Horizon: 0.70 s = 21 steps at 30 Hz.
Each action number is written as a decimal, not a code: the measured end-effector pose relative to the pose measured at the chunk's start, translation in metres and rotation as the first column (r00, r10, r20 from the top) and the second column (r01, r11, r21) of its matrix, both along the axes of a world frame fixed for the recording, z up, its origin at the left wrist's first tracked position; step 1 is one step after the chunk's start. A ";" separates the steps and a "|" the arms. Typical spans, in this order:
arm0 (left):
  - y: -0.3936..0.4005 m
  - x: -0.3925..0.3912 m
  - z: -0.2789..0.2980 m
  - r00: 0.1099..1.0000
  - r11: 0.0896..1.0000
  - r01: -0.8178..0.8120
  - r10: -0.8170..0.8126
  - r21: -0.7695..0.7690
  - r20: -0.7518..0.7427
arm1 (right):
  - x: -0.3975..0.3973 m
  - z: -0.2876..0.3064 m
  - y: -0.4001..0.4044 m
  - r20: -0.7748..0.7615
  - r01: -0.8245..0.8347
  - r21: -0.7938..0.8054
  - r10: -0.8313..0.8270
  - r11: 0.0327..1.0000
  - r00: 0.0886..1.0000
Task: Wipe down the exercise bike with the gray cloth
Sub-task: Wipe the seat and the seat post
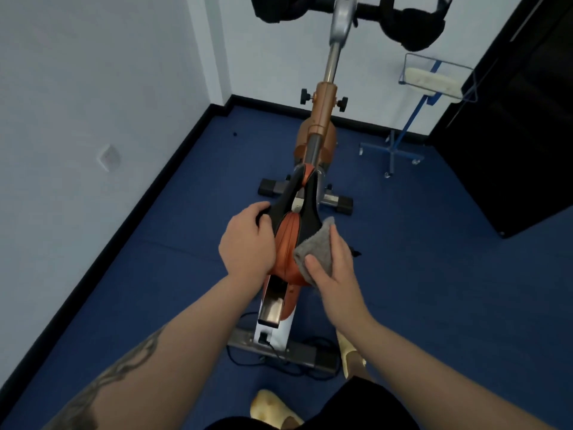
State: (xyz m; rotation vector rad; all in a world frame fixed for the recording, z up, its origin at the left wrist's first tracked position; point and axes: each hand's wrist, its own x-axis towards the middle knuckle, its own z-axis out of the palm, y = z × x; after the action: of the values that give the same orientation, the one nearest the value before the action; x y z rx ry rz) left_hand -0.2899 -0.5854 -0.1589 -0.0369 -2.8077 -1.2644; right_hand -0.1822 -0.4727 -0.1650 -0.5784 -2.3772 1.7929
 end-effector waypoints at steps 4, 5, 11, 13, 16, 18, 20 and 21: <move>0.001 -0.001 0.003 1.000 1.000 0.012 -0.012 0.002 0.024 | -0.029 0.015 0.013 0.208 -0.090 0.298 0.027 0.950 0.978; 0.001 -0.001 0.004 1.000 1.000 0.012 -0.012 0.005 0.025 | -0.033 0.019 0.017 0.262 -0.115 0.291 0.037 0.950 0.964; 0.005 0.003 0.003 0.999 0.999 -0.001 -0.001 -0.045 -0.034 | -0.012 0.028 -0.002 0.410 -0.274 0.433 0.082 0.859 0.908; 0.007 0.002 0.002 0.999 0.997 -0.010 0.008 -0.079 -0.035 | -0.043 0.028 0.011 0.497 -0.254 0.389 0.031 0.885 0.867; 0.006 0.003 0.002 1.000 0.996 -0.011 0.008 -0.093 -0.030 | -0.092 0.035 0.031 0.544 -0.193 0.242 0.031 0.951 0.838; 0.005 0.003 0.001 0.999 0.996 -0.013 0.009 -0.090 -0.043 | -0.093 0.031 0.029 0.532 -0.209 0.266 0.037 0.941 0.846; 0.004 0.003 0.000 0.998 0.996 -0.016 0.011 -0.088 -0.059 | -0.075 0.024 0.024 0.469 -0.184 0.356 -0.005 0.916 0.883; 0.004 0.003 -0.001 0.998 0.996 -0.018 0.012 -0.087 -0.068 | -0.068 0.020 0.024 0.449 -0.174 0.371 -0.013 0.912 0.893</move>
State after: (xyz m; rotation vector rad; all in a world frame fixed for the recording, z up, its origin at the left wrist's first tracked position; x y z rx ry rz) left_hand -0.2870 -0.5810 -0.1601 -0.0610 -2.7985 -1.1146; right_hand -0.2505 -0.4486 -0.1451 -0.9176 -3.0006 1.2183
